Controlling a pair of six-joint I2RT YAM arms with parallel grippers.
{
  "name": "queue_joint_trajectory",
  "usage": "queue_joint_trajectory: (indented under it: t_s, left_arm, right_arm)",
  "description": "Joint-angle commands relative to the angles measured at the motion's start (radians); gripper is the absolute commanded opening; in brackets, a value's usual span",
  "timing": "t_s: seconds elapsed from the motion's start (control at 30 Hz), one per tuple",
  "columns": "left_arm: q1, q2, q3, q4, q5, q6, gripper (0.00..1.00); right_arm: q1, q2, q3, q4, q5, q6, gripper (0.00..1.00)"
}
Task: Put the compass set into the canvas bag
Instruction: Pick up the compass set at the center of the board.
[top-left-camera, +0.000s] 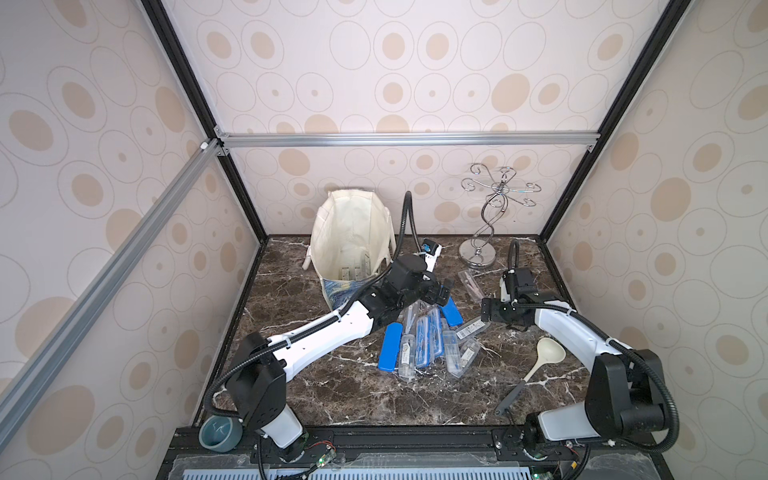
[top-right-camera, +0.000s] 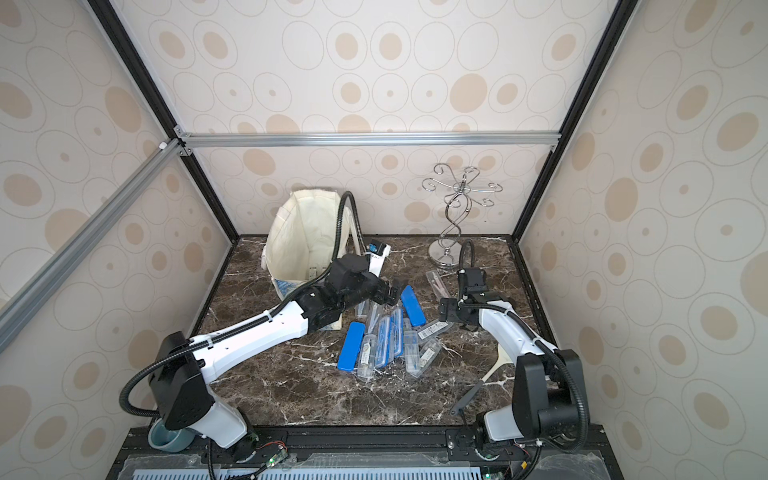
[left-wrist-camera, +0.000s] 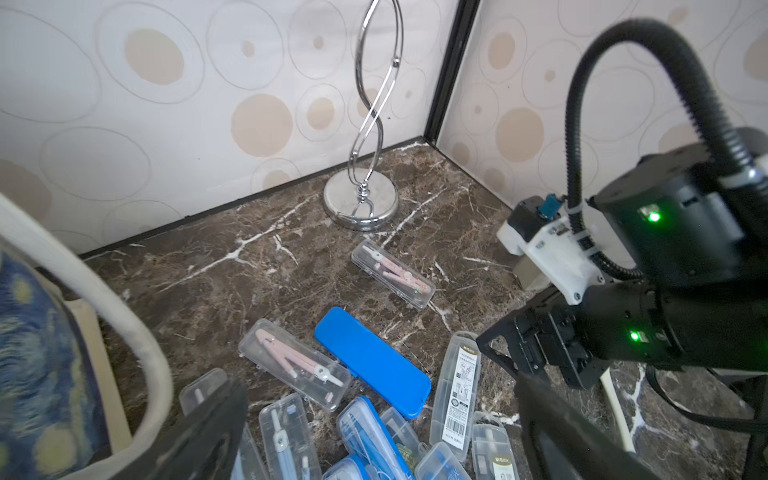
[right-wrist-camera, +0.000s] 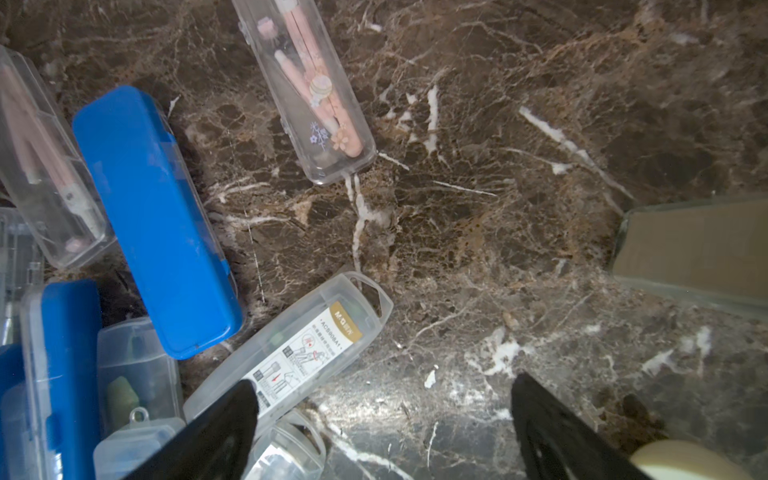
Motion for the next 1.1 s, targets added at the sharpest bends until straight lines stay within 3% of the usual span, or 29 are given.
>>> queue_joint_trajectory:
  t_s: [0.0,0.17,0.57,0.77,1.07]
  left_arm:
    - [-0.015,0.032,0.021,0.068,0.001,-0.061,1.00]
    - [-0.015,0.048,-0.049,0.130,-0.014,-0.162,1.00]
    - [-0.014,0.046,-0.101,0.145,-0.019,-0.213,1.00]
    - [-0.014,0.054,-0.098,0.145,-0.014,-0.214,1.00]
    - [-0.012,0.064,-0.098,0.153,-0.008,-0.213,1.00]
  right_arm:
    - [-0.001,0.064,0.063,0.025,-0.019,-0.026,0.91]
    - [0.000,0.197,0.179,0.015,-0.043,-0.078,0.84]
    - [0.000,0.494,0.454,-0.068,-0.087,-0.165,0.84]
    - [0.002,0.576,0.529,-0.105,-0.044,-0.184,0.82]
    - [0.018,0.660,0.598,-0.150,-0.016,-0.218,0.70]
